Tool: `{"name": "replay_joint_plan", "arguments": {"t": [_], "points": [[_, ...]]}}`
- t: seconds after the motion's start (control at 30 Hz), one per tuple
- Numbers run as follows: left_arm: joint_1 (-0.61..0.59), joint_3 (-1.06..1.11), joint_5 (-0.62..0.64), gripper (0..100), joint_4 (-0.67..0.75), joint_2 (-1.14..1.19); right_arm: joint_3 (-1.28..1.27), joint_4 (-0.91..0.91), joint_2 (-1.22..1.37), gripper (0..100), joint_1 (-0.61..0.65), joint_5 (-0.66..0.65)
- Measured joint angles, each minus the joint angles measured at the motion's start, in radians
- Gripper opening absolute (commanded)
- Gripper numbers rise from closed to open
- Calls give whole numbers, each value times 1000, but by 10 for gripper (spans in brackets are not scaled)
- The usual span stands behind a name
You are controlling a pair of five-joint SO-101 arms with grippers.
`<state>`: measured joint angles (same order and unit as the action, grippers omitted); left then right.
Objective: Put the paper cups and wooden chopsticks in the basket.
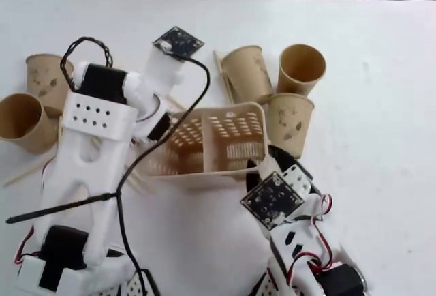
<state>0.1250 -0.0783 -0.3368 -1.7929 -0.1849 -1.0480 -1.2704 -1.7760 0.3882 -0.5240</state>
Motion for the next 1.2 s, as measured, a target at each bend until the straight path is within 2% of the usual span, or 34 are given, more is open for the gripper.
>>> {"name": "replay_joint_plan", "arguments": {"t": [0.07,0.17,0.37,0.57,0.67,0.73,1.03,1.2], "points": [[0,-14,2,20,-2,0,25,0,0,268,0,31],[0,-35,26,20,-2,0,34,-29,0,225,5,52],[-11,-124,150,20,0,5,2,-48,-23,15,87,9],[-12,-141,227,20,0,14,-199,34,-21,18,238,-23],[-9,-143,229,20,-2,14,-218,52,-21,18,236,-21],[-12,-144,227,20,-2,14,-198,51,-26,18,201,-21],[-11,-54,176,20,0,14,-32,49,-29,21,-135,-21],[2,-52,166,20,0,11,-29,101,-29,21,-229,-25]]}}
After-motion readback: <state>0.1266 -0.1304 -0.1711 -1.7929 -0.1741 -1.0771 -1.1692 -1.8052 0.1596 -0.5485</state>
